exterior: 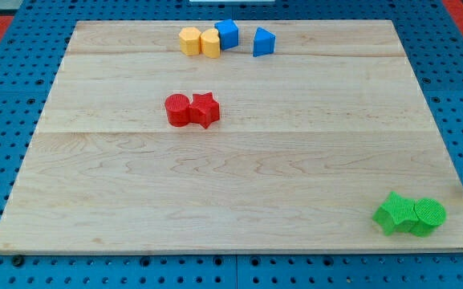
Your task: Separate the green star from the green circle
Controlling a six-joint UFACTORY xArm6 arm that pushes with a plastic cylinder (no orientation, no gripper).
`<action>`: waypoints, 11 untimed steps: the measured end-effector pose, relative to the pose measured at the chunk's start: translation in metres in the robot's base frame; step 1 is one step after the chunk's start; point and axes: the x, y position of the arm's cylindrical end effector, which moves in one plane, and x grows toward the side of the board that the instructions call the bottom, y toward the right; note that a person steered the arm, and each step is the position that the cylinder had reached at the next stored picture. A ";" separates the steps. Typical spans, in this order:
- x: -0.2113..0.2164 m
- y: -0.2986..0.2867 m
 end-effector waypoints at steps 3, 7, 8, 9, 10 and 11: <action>0.050 -0.018; 0.069 -0.083; 0.072 -0.114; 0.062 -0.122; 0.036 -0.132; 0.004 -0.193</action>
